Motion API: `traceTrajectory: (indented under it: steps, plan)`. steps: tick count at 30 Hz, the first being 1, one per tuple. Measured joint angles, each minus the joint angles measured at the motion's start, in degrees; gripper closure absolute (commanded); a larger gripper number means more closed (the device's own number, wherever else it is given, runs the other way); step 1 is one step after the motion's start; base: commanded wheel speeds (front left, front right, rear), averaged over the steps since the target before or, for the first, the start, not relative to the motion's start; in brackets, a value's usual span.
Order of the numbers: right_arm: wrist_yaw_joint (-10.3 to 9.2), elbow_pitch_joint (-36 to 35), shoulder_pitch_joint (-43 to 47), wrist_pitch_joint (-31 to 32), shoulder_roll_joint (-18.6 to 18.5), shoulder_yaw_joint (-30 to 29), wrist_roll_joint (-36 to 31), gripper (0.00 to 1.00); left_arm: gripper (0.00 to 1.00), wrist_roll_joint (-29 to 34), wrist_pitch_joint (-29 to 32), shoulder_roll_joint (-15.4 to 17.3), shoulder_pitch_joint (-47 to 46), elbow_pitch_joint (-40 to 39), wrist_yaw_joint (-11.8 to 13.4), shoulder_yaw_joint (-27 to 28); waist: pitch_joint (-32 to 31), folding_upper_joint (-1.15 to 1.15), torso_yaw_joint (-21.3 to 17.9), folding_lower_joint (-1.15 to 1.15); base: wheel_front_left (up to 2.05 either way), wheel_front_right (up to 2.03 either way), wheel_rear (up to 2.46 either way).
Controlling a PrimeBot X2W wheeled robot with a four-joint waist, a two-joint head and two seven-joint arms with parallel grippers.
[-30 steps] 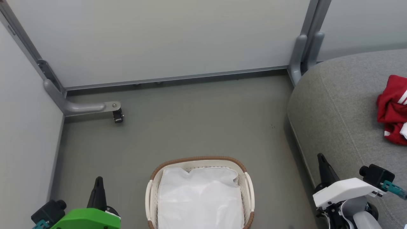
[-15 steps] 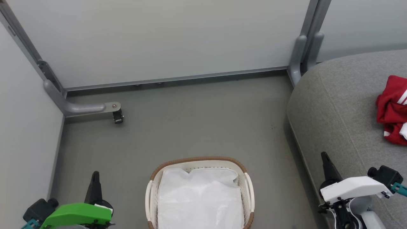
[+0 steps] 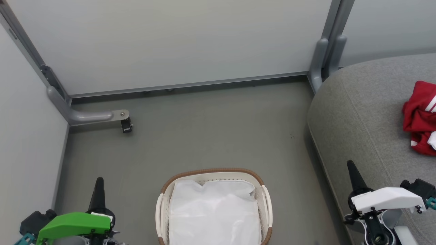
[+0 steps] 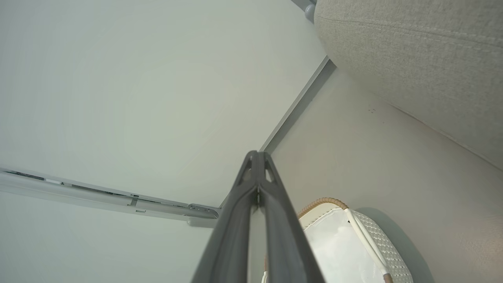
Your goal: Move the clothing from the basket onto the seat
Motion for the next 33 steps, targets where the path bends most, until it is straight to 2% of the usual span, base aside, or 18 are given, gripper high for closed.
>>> traceTrajectory:
  steps: [33]
  plan:
    - [-0.02, -2.58, 0.09, 4.37, -0.08, -2.10, 17.60, 1.00, 1.00, -16.18, 4.39, 0.03, -1.66, -1.91, -0.52, 2.08, -0.36, 0.00, -0.08, 0.00, 0.00, 0.00, 0.00]
